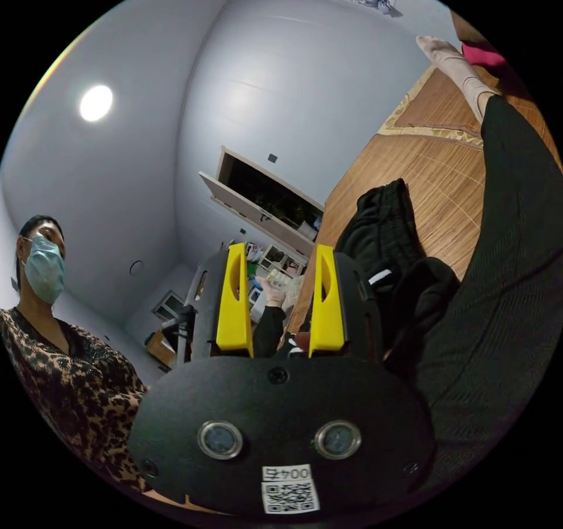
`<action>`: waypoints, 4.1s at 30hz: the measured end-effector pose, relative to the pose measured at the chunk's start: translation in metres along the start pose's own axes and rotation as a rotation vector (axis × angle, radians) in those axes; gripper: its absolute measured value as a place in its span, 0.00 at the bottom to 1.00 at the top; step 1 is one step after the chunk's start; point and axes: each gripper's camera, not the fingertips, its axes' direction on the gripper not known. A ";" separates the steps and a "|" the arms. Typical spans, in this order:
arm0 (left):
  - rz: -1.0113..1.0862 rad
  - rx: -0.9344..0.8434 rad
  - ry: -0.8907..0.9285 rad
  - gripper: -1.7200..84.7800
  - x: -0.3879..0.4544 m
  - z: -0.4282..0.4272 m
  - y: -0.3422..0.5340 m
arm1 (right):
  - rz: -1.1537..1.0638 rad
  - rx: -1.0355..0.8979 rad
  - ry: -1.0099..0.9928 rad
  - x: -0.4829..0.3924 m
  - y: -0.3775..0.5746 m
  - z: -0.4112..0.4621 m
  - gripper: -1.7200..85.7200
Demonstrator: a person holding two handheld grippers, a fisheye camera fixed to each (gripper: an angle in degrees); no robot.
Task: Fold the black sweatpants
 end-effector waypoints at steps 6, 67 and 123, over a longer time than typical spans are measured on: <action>-0.302 0.317 -0.257 0.14 -0.092 -0.085 0.013 | -0.002 -0.054 0.063 0.025 -0.011 0.009 0.21; -0.760 0.044 -0.474 0.18 -0.541 -0.225 -0.236 | 0.200 -0.488 0.147 0.196 -0.080 0.137 0.17; 0.459 1.139 -1.018 0.04 0.608 -0.367 -0.388 | -1.060 0.460 0.403 -0.580 -0.082 0.107 0.02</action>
